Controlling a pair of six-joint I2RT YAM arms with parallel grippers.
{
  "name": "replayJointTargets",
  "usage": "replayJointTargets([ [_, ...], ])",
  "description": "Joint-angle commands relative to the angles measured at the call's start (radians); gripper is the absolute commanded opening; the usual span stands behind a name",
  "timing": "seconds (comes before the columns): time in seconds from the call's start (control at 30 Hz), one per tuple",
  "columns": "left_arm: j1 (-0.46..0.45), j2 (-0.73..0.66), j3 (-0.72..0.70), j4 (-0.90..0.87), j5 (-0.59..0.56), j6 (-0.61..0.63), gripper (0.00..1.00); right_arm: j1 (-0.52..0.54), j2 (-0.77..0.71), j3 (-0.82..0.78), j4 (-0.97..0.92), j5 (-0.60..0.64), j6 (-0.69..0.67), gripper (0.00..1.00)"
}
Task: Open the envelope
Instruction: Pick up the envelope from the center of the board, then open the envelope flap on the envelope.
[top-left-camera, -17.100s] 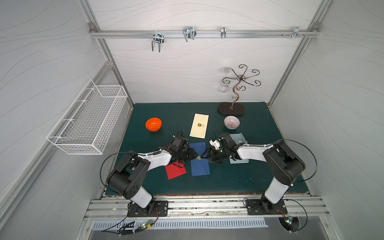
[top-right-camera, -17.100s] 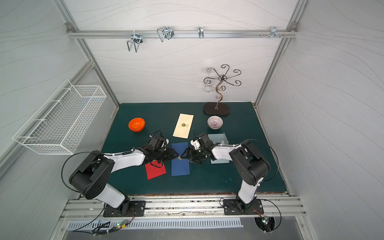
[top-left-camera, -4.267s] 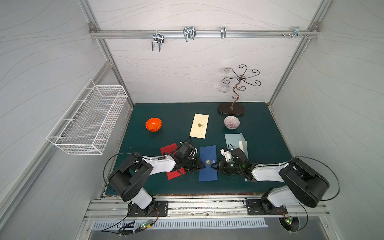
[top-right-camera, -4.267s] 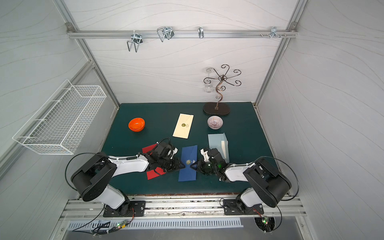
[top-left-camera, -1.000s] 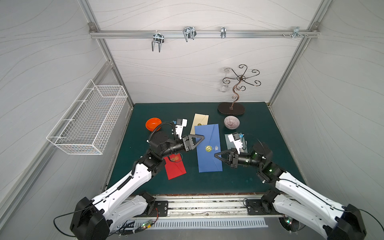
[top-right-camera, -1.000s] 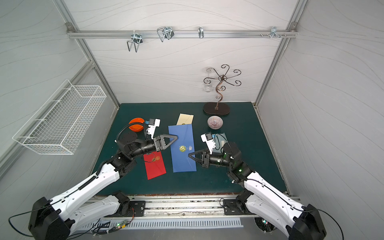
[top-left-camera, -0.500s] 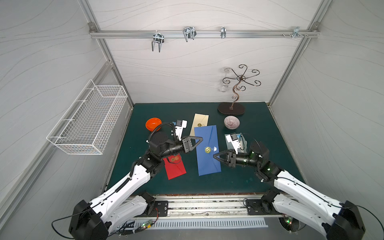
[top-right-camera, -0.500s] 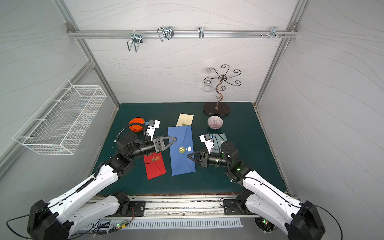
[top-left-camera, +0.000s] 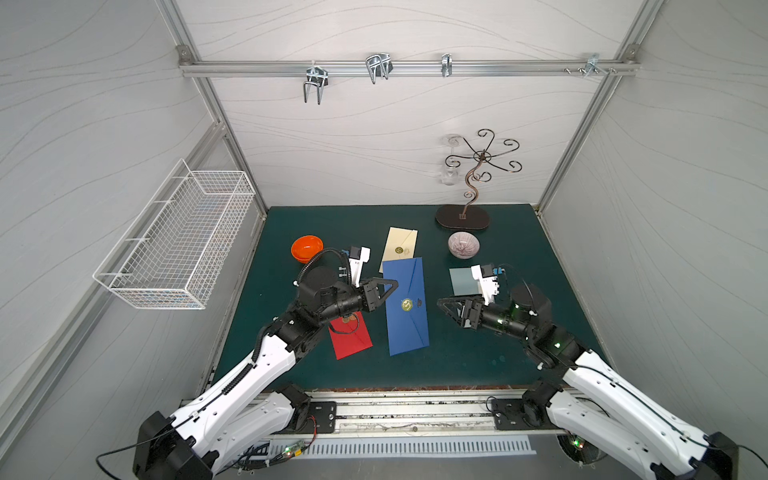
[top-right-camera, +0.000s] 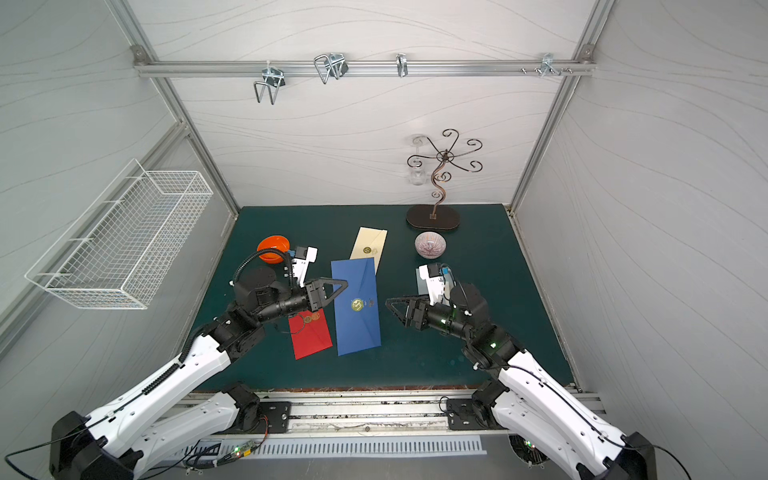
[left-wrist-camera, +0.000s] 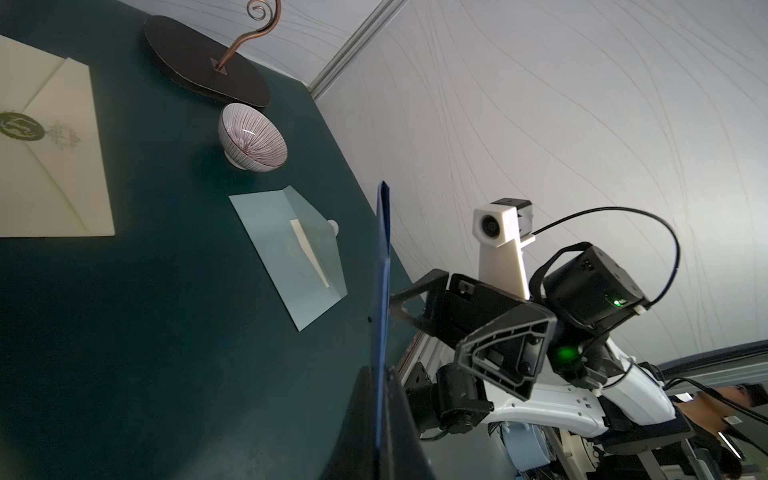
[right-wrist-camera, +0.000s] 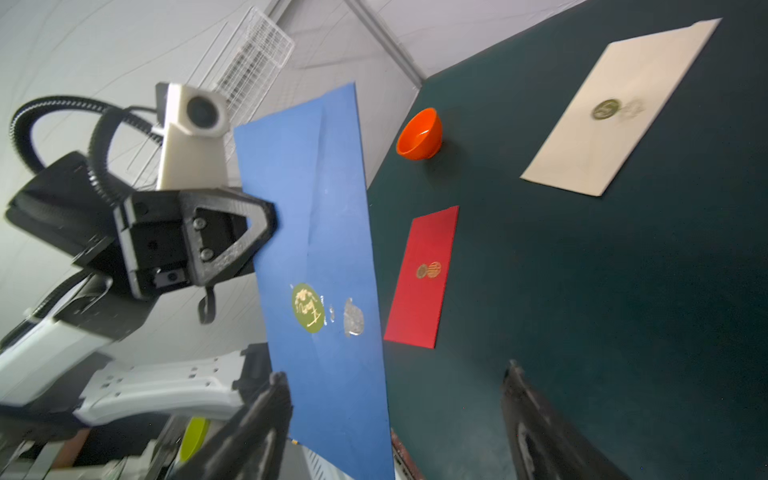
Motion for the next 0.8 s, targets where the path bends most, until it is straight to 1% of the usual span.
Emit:
replayJointTargets([
  [0.0, -0.004, -0.023, 0.016, -0.008, -0.074, 0.054, 0.0, -0.02, -0.007, 0.041, -0.151, 0.107, 0.0, 0.88],
  [0.1, -0.031, -0.03, -0.006, -0.021, -0.158, 0.089, 0.0, -0.04, 0.012, 0.066, -0.21, 0.124, 0.008, 0.93],
  [0.2, -0.091, -0.033, -0.021, -0.047, -0.277, 0.137, 0.0, -0.062, 0.048, 0.106, -0.281, 0.133, 0.027, 0.99],
  [0.3, -0.159, -0.032, -0.052, -0.029, -0.392, 0.155, 0.0, -0.093, 0.073, 0.147, -0.366, 0.15, 0.082, 0.99],
  [0.33, -0.175, -0.03, -0.063, -0.017, -0.421, 0.158, 0.0, -0.108, 0.074, 0.149, -0.374, 0.145, 0.088, 0.99],
  [0.37, -0.192, -0.027, -0.074, -0.003, -0.45, 0.164, 0.0, -0.117, 0.074, 0.141, -0.382, 0.145, 0.122, 0.99],
  [0.4, -0.21, -0.025, -0.084, 0.013, -0.476, 0.173, 0.0, -0.126, 0.066, 0.123, -0.371, 0.136, 0.157, 0.99],
  [0.53, -0.272, -0.027, -0.123, 0.073, -0.58, 0.216, 0.0, -0.142, 0.015, 0.019, -0.221, 0.059, 0.218, 0.99],
  [0.63, -0.295, -0.025, -0.149, 0.111, -0.616, 0.242, 0.0, -0.142, 0.006, -0.008, -0.203, 0.065, 0.244, 0.98],
  [0.77, -0.308, -0.003, -0.16, 0.139, -0.613, 0.255, 0.0, -0.142, 0.05, 0.019, -0.237, 0.038, 0.232, 0.98],
])
